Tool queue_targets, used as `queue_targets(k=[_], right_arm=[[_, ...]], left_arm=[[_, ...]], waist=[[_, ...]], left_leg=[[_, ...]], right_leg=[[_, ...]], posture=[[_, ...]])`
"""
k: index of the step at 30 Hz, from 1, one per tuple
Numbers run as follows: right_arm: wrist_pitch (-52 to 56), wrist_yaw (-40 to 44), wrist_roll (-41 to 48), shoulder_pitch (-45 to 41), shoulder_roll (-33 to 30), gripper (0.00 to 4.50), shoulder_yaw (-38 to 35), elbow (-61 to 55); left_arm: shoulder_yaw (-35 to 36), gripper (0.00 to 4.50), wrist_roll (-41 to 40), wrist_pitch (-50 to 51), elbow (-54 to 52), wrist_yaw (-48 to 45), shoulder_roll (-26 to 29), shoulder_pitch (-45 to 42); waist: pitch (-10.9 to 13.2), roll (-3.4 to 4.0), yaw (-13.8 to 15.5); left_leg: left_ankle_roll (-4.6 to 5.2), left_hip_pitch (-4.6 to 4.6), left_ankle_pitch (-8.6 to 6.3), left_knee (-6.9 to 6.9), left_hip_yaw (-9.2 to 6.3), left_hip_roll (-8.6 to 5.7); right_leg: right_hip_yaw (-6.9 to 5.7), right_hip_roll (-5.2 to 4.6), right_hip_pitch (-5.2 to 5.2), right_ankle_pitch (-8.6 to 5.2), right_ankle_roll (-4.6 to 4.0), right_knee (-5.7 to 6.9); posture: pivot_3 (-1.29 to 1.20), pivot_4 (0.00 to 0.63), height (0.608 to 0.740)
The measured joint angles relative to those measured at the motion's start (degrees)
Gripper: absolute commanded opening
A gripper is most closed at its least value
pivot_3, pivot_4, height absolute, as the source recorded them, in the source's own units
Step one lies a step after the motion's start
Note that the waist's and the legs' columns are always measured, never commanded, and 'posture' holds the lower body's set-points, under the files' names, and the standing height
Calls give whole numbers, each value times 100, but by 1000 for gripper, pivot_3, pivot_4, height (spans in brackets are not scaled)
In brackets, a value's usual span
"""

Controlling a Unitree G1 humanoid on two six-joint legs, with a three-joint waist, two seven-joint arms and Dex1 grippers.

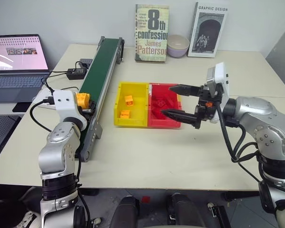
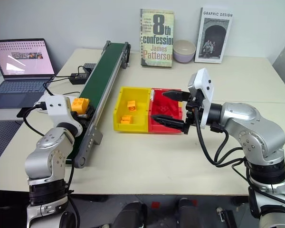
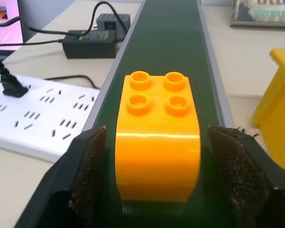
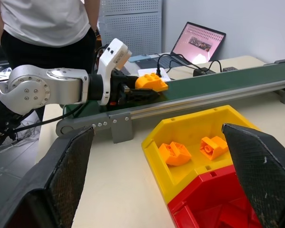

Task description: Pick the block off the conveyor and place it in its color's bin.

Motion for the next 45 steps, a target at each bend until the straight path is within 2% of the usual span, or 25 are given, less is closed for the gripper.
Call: queue_targets(k=[7,17,20,23,26,31,35,37,43,45], right_arm=[[-10,15,-10,-82,-1,4500,1,149],[-57,11,-13,-100,-4,4500,1,208],[-57,-43,-18,-63,-23,4500,-20,181],[-65,-385,-102,128,-36,4500,-99,-24],[-77,-733,-249,304,-45,4500,-226,-213],[-1,-1113,-489,698,-277,4500,-175,-819],[141,-1323,-466,795,-287,4500,-198,-1079],[290,-1463,-400,843,-288,4500,-246,-1250],[647,-1667,-9,880,-287,4500,-305,-1572],[697,-1688,47,880,-288,4500,-307,-1601]], left_arm=[[15,1579,-57,512,-594,182,-106,234],[135,1555,-83,954,-972,347,-98,331],[5,1555,-123,933,-917,88,123,30],[-433,1555,-153,719,-661,-449,417,-638],[-844,1555,-184,483,-178,-932,481,-1160],[-1710,1555,-58,-231,1316,-1852,381,-2022],[-1941,1555,96,-648,2183,-2052,261,-2291],[-1971,2255,147,-859,2599,-2222,254,-2351],[-2004,3147,187,-1049,2893,-2481,225,-2368],[-2006,3689,186,-1049,2891,-2505,188,-2368]], waist=[[0,0,1],[0,0,1],[0,-1,15],[0,-1,61],[0,-1,56],[0,-1,62],[0,-1,-3],[0,-1,-15],[0,-1,2],[0,-1,2]], left_leg=[[0,1,0,0,-2,0],[0,1,0,0,-1,0],[0,-1,0,1,-5,-1],[0,-1,0,2,3,-6],[0,-2,0,1,14,-9],[1,-5,0,-3,9,-6],[1,-3,-1,-3,14,-2],[1,-3,0,-4,7,2],[1,-7,0,-3,5,-4],[1,-6,0,-1,7,-6]], right_leg=[[-1,0,1,0,0,1],[-2,3,1,0,0,1],[-6,6,1,0,-1,1],[-8,5,2,-1,-1,-2],[-7,3,0,0,0,-7],[-10,6,-3,-1,0,-6],[-7,8,-6,-1,0,-5],[-8,10,-7,-1,0,-2],[-6,5,-5,-1,1,-6],[-6,3,-3,-1,1,-6]], posture=[[0,150,740],[0,150,740],[0,150,740],[0,150,740],[0,150,740],[0,150,740],[0,150,740],[0,150,740],[0,150,740],[0,150,740]])
